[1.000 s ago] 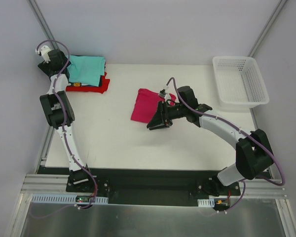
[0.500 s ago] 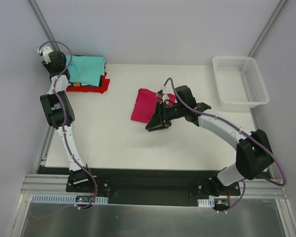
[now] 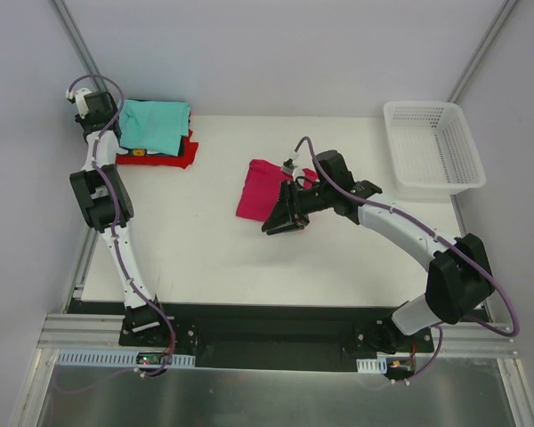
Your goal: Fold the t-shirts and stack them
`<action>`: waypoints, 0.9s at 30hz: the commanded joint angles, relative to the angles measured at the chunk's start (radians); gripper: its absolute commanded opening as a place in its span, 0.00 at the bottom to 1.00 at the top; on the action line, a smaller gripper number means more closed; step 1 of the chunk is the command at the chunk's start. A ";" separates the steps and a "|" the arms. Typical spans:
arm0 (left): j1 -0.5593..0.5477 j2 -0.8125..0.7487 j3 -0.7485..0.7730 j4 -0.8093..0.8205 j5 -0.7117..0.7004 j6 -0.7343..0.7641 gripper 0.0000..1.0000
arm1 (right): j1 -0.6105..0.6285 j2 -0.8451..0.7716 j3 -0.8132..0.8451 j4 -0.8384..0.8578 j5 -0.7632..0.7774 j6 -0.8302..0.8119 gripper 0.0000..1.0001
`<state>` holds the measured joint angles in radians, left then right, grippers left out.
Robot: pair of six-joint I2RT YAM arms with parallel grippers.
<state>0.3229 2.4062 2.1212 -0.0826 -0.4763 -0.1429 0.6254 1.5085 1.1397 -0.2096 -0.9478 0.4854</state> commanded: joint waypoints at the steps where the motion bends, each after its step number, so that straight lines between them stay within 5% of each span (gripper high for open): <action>1: 0.010 -0.010 0.028 -0.134 0.031 -0.008 0.25 | 0.008 -0.047 0.049 -0.048 0.000 -0.005 0.42; 7: 0.010 0.013 0.088 -0.197 0.054 0.014 0.23 | 0.008 -0.064 0.075 -0.080 -0.002 -0.019 0.42; 9: 0.010 0.016 0.091 -0.198 0.077 0.025 0.13 | 0.008 -0.065 0.081 -0.085 0.001 -0.019 0.42; 27: 0.010 0.063 0.141 -0.368 0.218 0.066 0.06 | 0.010 -0.088 0.083 -0.091 0.000 -0.027 0.42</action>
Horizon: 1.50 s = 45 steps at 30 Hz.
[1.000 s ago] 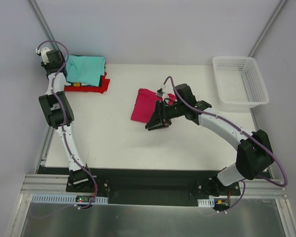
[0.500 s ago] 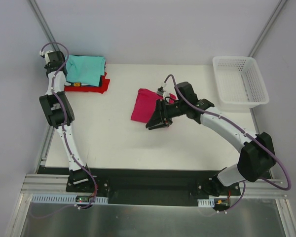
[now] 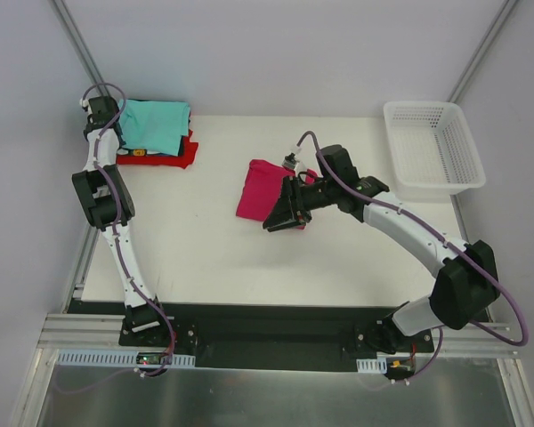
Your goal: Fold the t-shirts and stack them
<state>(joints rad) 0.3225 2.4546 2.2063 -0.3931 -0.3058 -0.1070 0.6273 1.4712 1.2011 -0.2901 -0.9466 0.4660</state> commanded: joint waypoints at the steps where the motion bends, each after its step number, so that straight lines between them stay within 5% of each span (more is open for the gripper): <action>1: 0.009 0.020 0.064 -0.065 0.083 0.029 0.04 | 0.006 -0.054 0.018 -0.011 -0.001 -0.009 0.42; 19: 0.003 -0.057 -0.014 -0.105 0.122 0.020 0.00 | 0.003 -0.051 -0.011 0.040 0.049 -0.015 0.44; 20: 0.004 -0.059 -0.011 -0.107 0.114 0.012 0.23 | 0.005 -0.042 0.006 0.040 0.069 -0.030 0.53; 21: 0.004 -0.062 -0.011 -0.105 0.103 0.006 0.34 | 0.005 -0.026 0.027 0.031 0.095 -0.053 0.62; 23: 0.006 -0.068 -0.010 -0.104 0.096 0.007 0.34 | 0.003 0.041 0.107 -0.035 0.168 -0.105 0.64; 26: 0.012 -0.075 -0.003 -0.098 0.102 -0.005 0.53 | 0.005 0.194 0.195 -0.092 0.204 -0.196 0.64; 40: 0.023 -0.074 0.003 -0.095 0.214 -0.022 0.67 | -0.083 0.943 0.827 -0.041 0.017 -0.138 0.76; 42: 0.024 -0.075 0.003 -0.095 0.262 -0.025 0.74 | -0.095 0.980 0.885 -0.044 -0.020 -0.135 0.82; 44: 0.033 -0.075 0.009 -0.095 0.295 -0.040 0.84 | -0.098 1.003 0.899 -0.044 -0.058 -0.148 0.99; 45: 0.038 -0.075 0.010 -0.096 0.304 -0.049 0.86 | -0.100 1.006 0.902 -0.041 -0.075 -0.176 0.96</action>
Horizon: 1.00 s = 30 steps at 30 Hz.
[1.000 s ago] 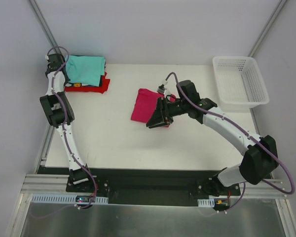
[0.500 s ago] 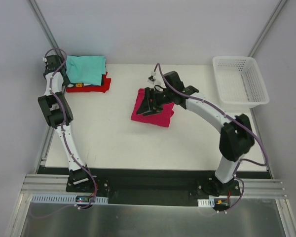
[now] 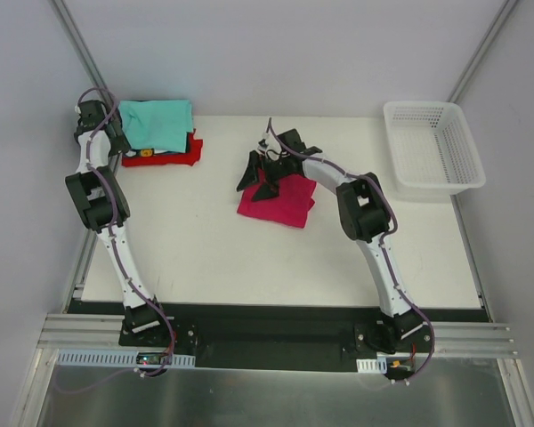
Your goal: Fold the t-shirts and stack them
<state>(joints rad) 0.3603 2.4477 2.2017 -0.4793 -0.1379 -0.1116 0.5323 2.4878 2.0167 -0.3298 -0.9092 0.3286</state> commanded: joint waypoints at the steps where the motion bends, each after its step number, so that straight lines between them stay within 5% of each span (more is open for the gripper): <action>1: 0.006 -0.069 0.016 -0.007 0.177 -0.052 0.86 | -0.006 -0.006 0.085 -0.002 -0.135 -0.054 0.96; 16: 0.022 -0.062 0.047 0.044 0.437 -0.118 0.89 | -0.006 -0.182 -0.108 0.113 -0.290 -0.132 0.96; 30: 0.014 -0.260 -0.013 -0.018 0.347 -0.161 0.99 | -0.005 -0.214 -0.156 0.173 -0.270 -0.088 0.96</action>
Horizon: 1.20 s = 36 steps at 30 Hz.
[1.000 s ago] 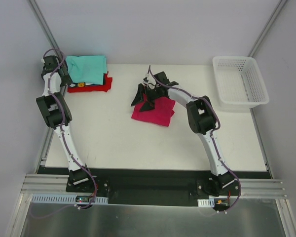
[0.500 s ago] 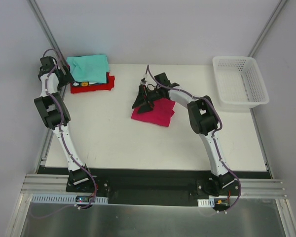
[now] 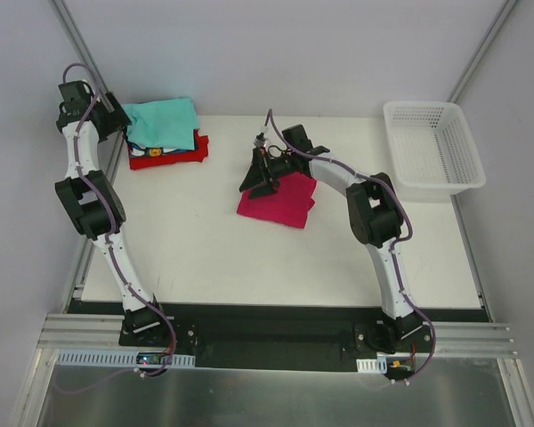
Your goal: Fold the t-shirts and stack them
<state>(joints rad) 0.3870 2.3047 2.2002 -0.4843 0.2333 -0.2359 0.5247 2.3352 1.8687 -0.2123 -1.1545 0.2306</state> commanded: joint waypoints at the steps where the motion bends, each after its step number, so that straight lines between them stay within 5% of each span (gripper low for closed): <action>1: -0.013 -0.137 -0.016 -0.013 -0.067 -0.039 0.99 | 0.003 -0.069 -0.016 0.063 -0.025 0.015 0.96; 5: -0.017 -0.145 0.001 0.084 -0.054 -0.048 0.99 | 0.004 -0.106 -0.080 0.090 -0.030 0.013 0.96; 9: -0.016 -0.055 0.106 0.183 0.116 -0.143 0.99 | 0.003 -0.171 -0.169 0.099 -0.024 0.003 0.96; 14: -0.019 0.128 0.109 0.568 0.415 -0.469 0.99 | 0.021 -0.250 -0.233 0.117 -0.025 0.006 0.96; 20: -0.043 0.248 0.047 0.845 0.454 -0.759 0.99 | 0.052 -0.316 -0.296 0.117 -0.019 0.000 0.96; 23: -0.065 0.278 0.084 0.801 0.430 -0.758 0.99 | 0.061 -0.324 -0.310 0.119 -0.024 0.001 0.96; 28: -0.096 0.239 0.107 0.408 0.275 -0.534 0.99 | 0.069 -0.341 -0.325 0.125 -0.019 0.009 0.96; 36: -0.094 0.070 -0.180 0.282 0.261 -0.487 0.99 | 0.080 -0.366 -0.330 0.185 -0.011 0.064 0.96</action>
<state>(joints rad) 0.3058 2.4870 2.1513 -0.0189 0.5072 -0.7727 0.5934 2.0529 1.5402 -0.0959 -1.1561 0.2699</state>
